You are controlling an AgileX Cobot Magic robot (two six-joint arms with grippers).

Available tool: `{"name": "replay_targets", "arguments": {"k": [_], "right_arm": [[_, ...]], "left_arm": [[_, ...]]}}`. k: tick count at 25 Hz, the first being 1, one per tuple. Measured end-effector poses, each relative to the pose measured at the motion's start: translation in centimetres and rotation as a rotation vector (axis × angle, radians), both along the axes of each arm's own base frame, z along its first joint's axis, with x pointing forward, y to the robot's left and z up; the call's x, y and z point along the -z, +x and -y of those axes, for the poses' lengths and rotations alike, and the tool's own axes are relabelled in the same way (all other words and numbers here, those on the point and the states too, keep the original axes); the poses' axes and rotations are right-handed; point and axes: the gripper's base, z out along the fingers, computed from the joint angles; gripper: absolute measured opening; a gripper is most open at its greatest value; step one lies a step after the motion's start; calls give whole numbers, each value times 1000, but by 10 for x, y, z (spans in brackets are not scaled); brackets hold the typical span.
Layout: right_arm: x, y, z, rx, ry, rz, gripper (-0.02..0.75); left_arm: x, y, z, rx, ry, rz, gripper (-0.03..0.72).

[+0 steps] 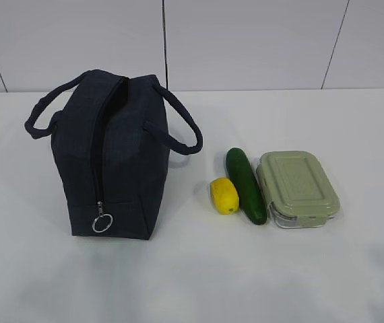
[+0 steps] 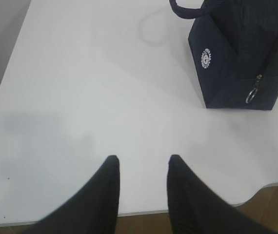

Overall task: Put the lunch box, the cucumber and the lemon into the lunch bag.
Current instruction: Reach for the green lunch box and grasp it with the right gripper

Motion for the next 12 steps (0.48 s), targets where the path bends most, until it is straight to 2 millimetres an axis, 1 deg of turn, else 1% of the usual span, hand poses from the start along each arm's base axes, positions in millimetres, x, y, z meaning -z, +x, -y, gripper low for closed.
{"name": "replay_targets", "arguments": {"k": [12], "right_arm": [[0, 0, 0, 0, 0, 0, 386]], "left_arm": [[0, 0, 0, 0, 0, 0, 236]]}}
